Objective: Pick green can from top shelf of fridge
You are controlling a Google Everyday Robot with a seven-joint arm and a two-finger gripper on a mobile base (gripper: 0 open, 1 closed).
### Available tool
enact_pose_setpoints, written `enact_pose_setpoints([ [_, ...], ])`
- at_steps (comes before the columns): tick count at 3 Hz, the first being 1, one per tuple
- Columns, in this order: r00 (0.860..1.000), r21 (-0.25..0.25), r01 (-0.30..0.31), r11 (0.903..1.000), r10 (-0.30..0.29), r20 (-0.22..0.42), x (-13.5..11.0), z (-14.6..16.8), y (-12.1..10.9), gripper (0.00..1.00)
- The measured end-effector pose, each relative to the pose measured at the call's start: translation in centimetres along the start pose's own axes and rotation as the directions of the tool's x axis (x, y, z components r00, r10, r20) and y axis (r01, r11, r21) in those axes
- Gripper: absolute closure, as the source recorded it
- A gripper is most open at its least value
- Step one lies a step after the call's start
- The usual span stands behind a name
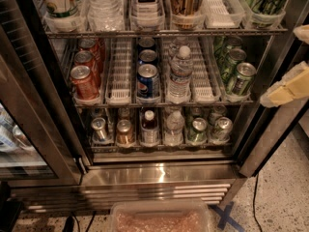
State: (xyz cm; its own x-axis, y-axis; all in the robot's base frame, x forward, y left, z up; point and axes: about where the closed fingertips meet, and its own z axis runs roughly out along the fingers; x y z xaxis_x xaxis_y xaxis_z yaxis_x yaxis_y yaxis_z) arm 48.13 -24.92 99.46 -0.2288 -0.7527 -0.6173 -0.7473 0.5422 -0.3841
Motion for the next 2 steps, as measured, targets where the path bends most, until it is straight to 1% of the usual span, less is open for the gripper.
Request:
enact_pose_setpoints([
  [1, 0.999, 0.000, -0.016, 0.9999, 0.016, 0.038, -1.16, -0.42, 0.18, 0.00],
  [2, 0.998, 0.016, -0.027, 0.9995, 0.026, 0.051, -1.31, -0.59, 0.32, 0.00],
])
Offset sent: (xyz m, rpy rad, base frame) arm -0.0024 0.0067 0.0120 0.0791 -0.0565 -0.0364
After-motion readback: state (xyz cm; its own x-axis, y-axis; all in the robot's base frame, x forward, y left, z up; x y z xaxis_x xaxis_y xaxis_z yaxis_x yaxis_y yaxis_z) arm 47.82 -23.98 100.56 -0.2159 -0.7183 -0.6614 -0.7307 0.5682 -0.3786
